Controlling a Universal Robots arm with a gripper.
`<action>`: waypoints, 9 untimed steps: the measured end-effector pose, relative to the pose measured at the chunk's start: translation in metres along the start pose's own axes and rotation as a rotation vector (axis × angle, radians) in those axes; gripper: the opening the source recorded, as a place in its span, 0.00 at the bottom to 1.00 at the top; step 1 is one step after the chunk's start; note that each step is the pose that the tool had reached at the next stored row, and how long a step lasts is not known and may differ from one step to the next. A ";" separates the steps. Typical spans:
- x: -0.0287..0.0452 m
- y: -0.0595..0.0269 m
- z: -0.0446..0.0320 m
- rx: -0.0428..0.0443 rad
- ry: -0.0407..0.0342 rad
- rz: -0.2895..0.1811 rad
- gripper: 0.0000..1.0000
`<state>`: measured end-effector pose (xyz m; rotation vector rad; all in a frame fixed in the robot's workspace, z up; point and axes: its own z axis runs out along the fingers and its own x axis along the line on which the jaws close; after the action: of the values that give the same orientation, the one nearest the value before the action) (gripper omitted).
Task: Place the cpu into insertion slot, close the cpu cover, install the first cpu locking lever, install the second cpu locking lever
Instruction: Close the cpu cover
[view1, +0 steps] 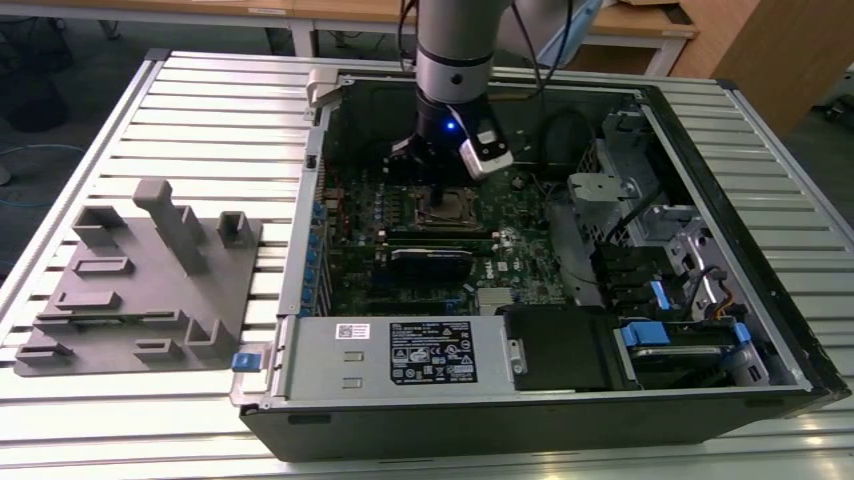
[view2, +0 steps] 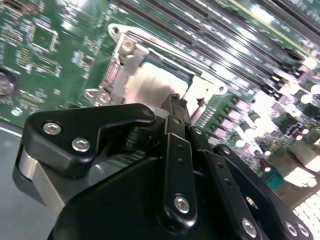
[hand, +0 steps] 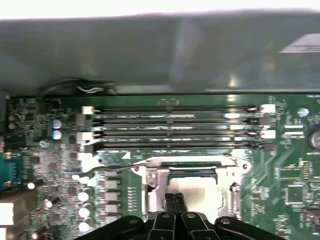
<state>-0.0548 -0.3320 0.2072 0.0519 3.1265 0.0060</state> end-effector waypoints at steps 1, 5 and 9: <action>-0.0028 0.0001 0.0000 0.0001 0.0005 0.000 0.11; -0.0092 0.0002 -0.0001 0.0002 0.0014 0.000 0.11; -0.0094 0.0003 -0.0077 -0.0001 0.0014 0.000 0.11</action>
<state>-0.0455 -0.3321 0.2150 0.0521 3.1279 0.0062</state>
